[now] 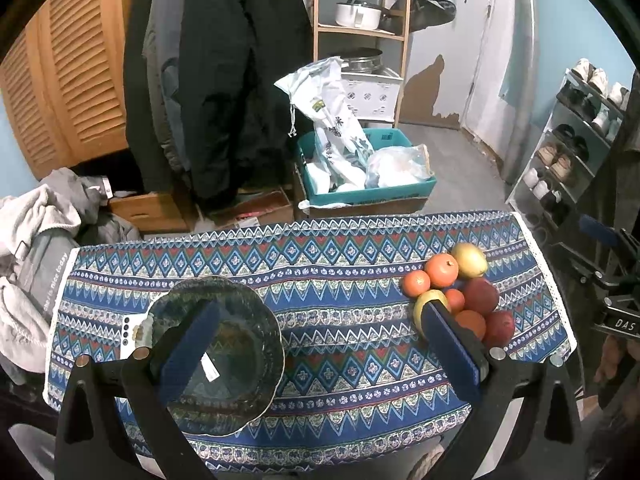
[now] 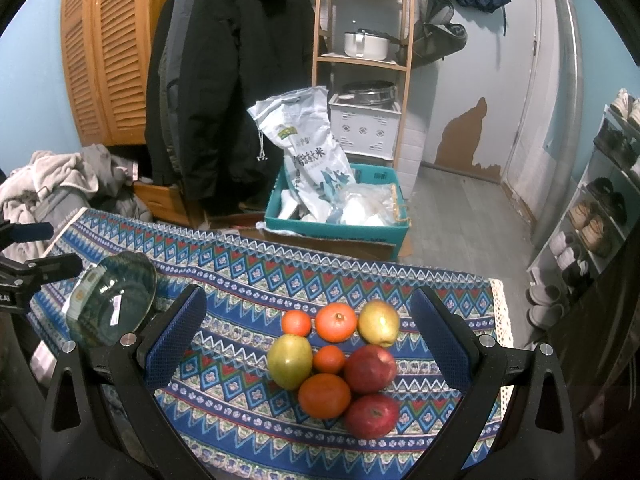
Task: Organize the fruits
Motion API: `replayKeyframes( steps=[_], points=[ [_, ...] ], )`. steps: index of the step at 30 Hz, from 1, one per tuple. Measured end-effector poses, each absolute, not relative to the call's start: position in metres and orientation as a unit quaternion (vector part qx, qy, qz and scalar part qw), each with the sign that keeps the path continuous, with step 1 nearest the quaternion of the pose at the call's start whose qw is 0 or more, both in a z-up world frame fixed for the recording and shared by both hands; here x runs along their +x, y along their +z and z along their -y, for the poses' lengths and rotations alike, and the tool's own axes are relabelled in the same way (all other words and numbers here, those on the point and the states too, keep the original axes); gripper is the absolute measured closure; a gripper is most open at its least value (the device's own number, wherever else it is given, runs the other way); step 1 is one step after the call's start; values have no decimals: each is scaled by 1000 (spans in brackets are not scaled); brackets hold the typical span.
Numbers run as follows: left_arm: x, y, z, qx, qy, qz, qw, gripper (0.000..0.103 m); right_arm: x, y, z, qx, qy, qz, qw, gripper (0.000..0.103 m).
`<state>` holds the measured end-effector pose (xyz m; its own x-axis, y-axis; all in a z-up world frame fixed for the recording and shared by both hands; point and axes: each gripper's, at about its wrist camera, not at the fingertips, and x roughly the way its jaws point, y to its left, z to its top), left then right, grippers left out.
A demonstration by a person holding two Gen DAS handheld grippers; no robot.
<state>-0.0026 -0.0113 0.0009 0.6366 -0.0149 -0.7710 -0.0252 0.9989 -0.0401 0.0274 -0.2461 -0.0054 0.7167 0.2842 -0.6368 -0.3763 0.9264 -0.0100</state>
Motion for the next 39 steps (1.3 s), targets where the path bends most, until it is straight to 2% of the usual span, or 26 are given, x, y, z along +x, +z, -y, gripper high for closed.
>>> replayKeyframes(
  steps=[22,30,39],
  points=[
    [1,-4,41,-1,-33,-421,907,1,27,-10,276,-63,170,-343,922,3],
    [14,-33,74,25,-74,-463,883,1,32,-29,298,-68,152,-374,912,3],
    [25,-76,107,75,-90,-500,858,1,45,-79,322,-62,149,-444,881,3]
  ],
)
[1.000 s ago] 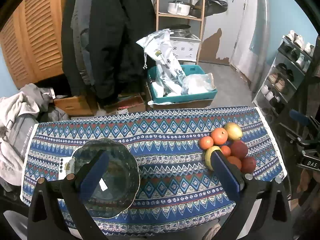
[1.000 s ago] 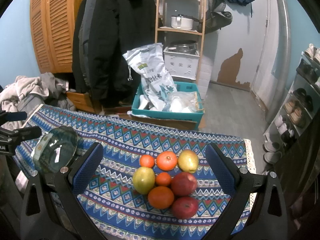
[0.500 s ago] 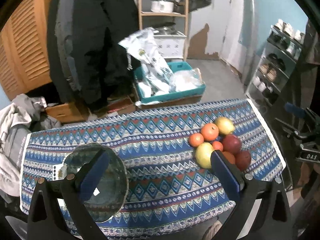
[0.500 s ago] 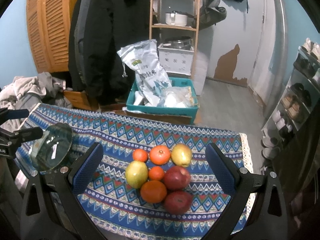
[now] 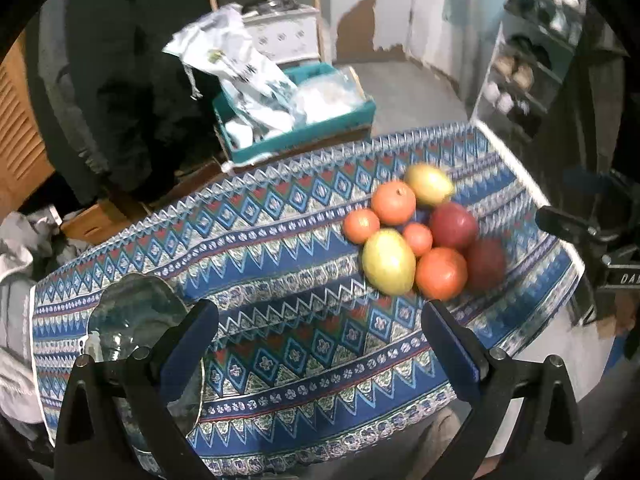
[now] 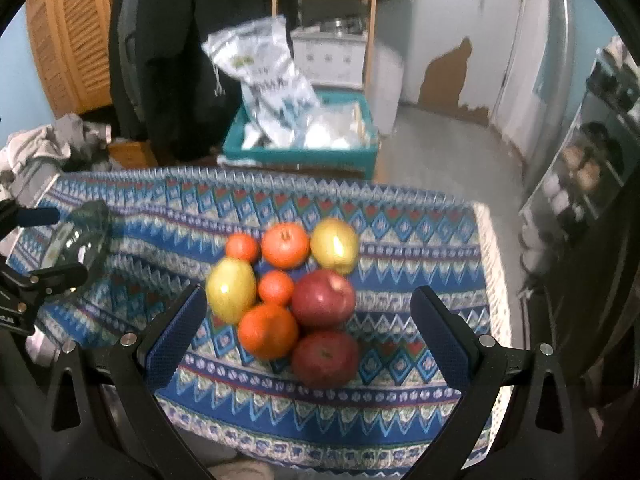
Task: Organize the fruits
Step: 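Grasp the yellow-green pear with the left tool while the right tool grasps a red apple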
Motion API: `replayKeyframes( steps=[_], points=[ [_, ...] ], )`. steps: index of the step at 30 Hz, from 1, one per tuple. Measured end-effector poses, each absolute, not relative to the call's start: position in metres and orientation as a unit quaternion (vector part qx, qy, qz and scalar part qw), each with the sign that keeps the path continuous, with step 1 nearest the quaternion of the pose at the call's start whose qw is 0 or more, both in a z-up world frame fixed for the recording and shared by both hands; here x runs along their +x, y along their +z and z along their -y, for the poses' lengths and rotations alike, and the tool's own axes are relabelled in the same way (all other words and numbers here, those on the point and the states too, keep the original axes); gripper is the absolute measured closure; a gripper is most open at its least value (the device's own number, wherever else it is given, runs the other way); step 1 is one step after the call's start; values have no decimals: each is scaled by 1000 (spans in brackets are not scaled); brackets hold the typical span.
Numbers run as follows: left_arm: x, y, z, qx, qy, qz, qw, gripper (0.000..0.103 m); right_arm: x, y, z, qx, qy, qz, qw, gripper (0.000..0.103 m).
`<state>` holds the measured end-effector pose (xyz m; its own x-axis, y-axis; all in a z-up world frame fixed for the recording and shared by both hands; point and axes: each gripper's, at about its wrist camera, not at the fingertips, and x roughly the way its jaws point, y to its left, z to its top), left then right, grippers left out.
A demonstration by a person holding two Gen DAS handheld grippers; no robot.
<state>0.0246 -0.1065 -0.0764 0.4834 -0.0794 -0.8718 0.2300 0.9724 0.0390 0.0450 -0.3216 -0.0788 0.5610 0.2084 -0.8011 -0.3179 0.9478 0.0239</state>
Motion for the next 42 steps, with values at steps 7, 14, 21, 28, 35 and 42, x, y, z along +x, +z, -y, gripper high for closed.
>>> replayKeyframes(
  steps=[7,14,21,28,35,42],
  points=[
    [36,-113,117,87,-95,-534,835,1,57,-116,333,-50,142,-500,853,3],
    [47,-146,119,84,-93,-563,817,1,62,-158,330,-84,147,-547,820,3],
    [57,-166,119,78,-96,-577,808,1,69,-191,321,-126,147,-574,795,3],
    [62,-179,123,79,-101,-586,800,1,78,-210,315,-142,160,-580,786,15],
    [73,-183,132,60,-113,-588,799,1,83,-213,322,-110,174,-583,786,27],
    [91,-190,146,31,-111,-594,796,1,85,-207,349,-70,151,-580,797,27]
  ],
)
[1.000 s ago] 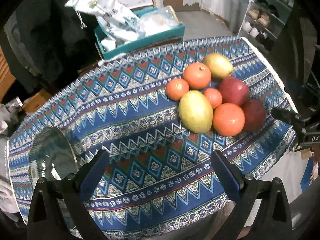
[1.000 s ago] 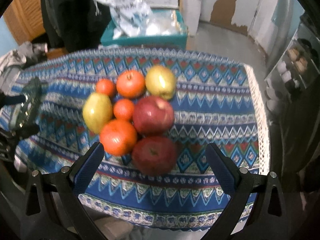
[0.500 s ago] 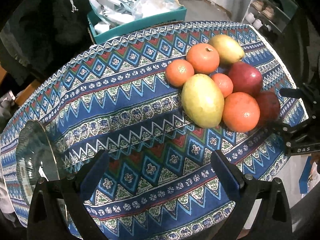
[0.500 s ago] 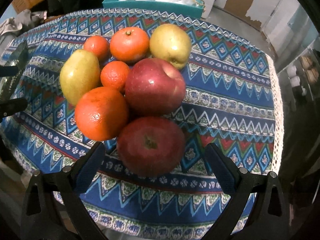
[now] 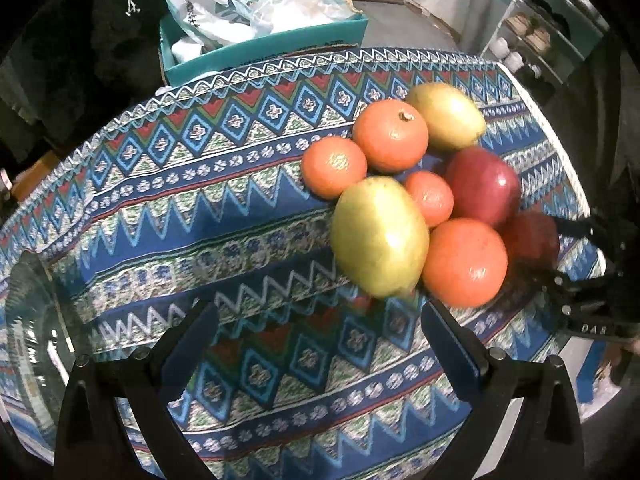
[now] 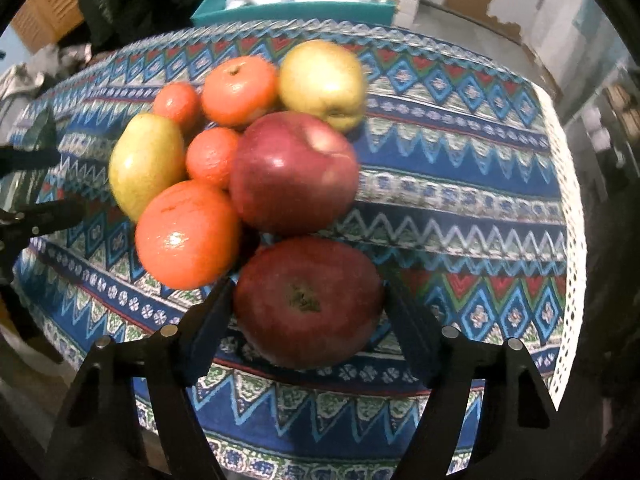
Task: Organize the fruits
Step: 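Grasp the yellow-green pear with the left tool while the right tool grasps a red apple, then lift the pear with the left tool while the right tool carries the apple toward the glass bowl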
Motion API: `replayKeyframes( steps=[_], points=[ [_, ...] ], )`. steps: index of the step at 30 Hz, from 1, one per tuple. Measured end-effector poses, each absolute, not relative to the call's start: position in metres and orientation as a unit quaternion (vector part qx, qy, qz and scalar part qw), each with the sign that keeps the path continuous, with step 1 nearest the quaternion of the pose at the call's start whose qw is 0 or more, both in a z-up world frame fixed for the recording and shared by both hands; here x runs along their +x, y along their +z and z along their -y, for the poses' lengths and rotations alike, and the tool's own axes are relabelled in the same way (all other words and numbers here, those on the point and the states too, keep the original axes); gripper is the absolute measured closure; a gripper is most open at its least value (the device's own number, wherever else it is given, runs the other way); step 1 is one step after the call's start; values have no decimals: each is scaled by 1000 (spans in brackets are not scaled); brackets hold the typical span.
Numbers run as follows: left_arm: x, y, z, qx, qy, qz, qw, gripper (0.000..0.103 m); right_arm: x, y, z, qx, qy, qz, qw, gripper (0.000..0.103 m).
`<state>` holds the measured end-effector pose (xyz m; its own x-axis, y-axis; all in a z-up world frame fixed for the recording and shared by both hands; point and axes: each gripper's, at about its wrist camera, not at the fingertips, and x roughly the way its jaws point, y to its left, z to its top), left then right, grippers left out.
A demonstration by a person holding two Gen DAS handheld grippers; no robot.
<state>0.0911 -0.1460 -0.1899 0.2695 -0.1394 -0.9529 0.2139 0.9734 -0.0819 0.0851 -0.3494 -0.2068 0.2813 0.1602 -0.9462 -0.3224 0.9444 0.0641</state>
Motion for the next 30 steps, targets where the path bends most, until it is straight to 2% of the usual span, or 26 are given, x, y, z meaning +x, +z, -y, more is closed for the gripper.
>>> replayKeyframes(
  steps=[11,14,18,23,27,28,30],
  points=[
    [123,-206,162,-23,-97,-607,789,1,95,-180,391,-8,104,-539,836,27],
    [129,-213,163,-35,-102,-610,785,6,99,-180,390,-1,106,-536,838,27],
    [133,-223,163,-60,-109,-617,777,8,101,-181,389,2,109,-535,838,27],
    [138,-232,164,-88,-122,-625,766,17,106,-180,389,5,111,-531,840,27],
    [137,-241,163,-120,-138,-628,756,30,108,-179,387,2,112,-526,843,27],
    [137,-240,165,-124,-146,-626,756,38,108,-179,387,1,111,-526,843,27],
    [137,-238,167,-114,-151,-624,759,38,109,-178,386,0,110,-525,844,27]
  ],
)
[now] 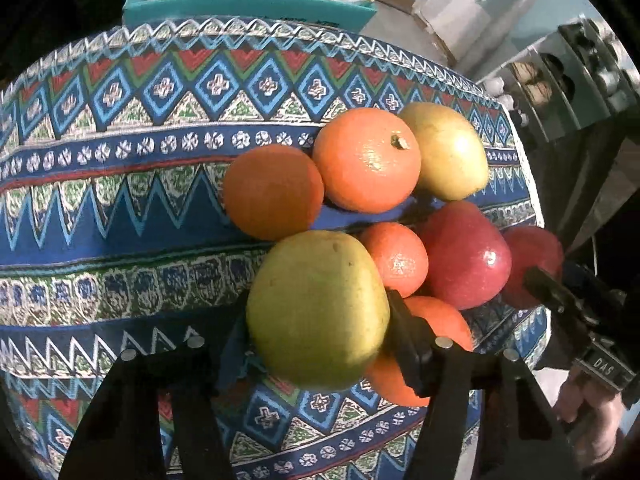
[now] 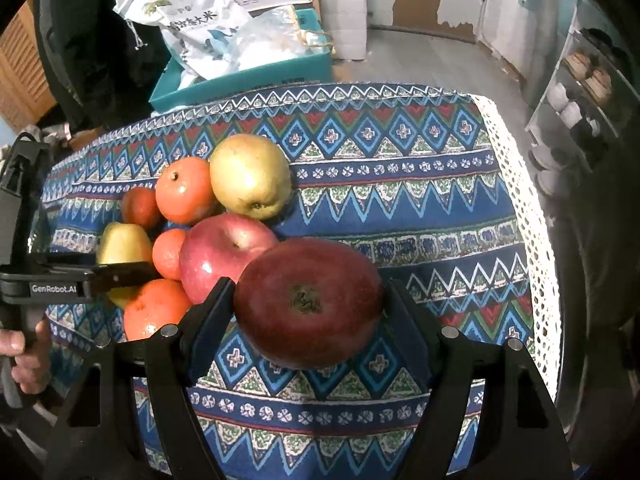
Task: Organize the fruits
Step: 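Lift the pear with the left tool while the right tool carries the apple toward the glass bowl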
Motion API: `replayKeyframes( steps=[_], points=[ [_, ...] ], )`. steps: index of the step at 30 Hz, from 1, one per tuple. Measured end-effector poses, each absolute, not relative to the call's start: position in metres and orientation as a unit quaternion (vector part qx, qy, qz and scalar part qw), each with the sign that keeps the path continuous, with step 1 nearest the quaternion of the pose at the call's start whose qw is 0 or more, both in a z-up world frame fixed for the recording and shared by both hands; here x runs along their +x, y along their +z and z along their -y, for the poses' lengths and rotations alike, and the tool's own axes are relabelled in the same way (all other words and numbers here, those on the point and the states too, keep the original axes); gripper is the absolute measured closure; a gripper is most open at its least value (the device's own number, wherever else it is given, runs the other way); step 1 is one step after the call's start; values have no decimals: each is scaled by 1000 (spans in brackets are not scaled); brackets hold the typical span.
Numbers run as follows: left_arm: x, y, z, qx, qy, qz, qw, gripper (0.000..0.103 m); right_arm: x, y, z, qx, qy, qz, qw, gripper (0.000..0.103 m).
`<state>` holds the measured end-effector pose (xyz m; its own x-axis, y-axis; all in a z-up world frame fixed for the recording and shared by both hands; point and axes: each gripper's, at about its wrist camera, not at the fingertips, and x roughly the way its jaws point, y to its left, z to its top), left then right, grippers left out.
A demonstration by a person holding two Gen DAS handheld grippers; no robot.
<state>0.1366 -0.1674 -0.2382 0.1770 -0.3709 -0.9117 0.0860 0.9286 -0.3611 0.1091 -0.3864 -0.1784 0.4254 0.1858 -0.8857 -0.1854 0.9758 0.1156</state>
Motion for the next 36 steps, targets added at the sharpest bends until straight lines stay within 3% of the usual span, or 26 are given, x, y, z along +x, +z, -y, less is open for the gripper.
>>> replayKeyframes(
  steps=[7,36],
  points=[
    [128,-224,172,-51,-134,-600,787,38,108,-171,382,-8,111,-514,851,27],
    [74,-123,133,10,-126,-521,844,38,87,-103,329,-21,166,-441,882,27]
  ],
)
